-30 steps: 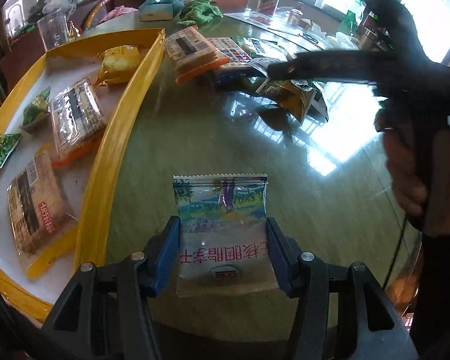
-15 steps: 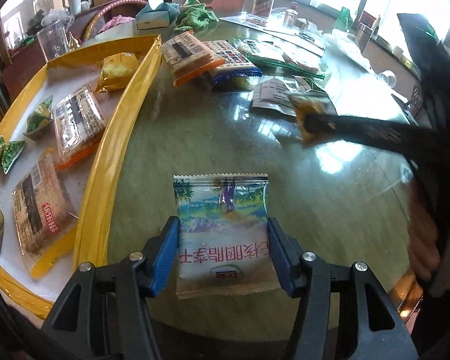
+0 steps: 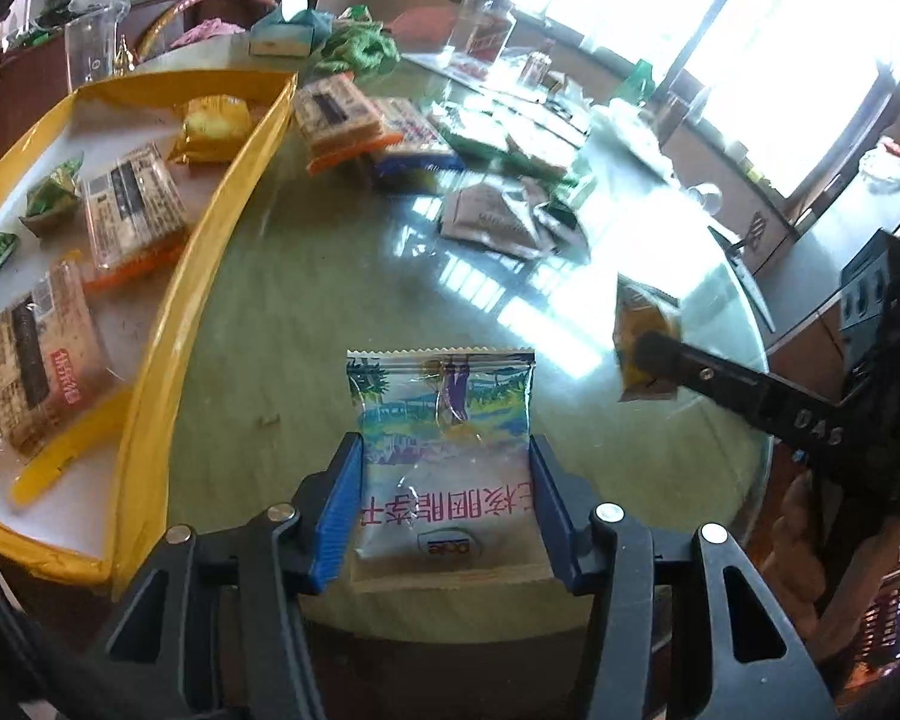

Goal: Organize snacks
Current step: 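Hold white packet with left gripper while right gripper grasps green-topped snack bag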

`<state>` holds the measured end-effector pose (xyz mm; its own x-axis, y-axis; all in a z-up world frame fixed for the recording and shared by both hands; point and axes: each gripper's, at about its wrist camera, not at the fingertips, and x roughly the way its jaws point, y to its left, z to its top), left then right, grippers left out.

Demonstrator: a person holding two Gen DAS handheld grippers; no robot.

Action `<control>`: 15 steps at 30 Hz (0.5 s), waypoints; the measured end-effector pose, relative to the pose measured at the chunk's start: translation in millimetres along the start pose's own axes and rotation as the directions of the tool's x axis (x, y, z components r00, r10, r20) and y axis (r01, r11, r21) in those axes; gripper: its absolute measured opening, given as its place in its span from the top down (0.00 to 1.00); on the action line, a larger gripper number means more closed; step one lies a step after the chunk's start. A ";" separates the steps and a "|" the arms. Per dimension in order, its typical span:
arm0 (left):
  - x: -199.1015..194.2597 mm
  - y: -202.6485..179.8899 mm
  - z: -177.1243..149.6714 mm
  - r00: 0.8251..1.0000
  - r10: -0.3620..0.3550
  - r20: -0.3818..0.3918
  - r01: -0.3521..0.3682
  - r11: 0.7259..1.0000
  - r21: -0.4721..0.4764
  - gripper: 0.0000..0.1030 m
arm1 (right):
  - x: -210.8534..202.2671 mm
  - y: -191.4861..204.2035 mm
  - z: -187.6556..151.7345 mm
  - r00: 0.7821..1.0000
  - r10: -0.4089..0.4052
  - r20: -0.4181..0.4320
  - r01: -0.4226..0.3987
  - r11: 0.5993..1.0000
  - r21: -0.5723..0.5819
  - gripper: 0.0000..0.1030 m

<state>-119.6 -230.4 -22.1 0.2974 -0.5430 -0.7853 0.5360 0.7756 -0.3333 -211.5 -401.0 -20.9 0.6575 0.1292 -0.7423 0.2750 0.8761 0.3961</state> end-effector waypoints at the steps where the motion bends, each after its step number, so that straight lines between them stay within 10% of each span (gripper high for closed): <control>1: -3.4 -0.3 1.1 1.000 -0.004 0.006 0.004 1.000 0.002 0.49 | -0.6 1.6 -0.4 1.000 0.003 0.003 -0.003 1.000 0.003 0.66; 15: -92.4 36.6 20.4 0.982 -0.014 0.191 0.034 0.995 -0.099 0.49 | -6.8 59.2 0.6 0.990 0.127 0.054 -0.124 0.991 -0.056 0.66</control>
<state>-111.3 -158.4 48.9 0.4351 -0.6054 -0.6665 0.4650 0.7849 -0.4095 -199.3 -350.3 7.9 0.7237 0.2147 -0.6558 0.1511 0.8780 0.4542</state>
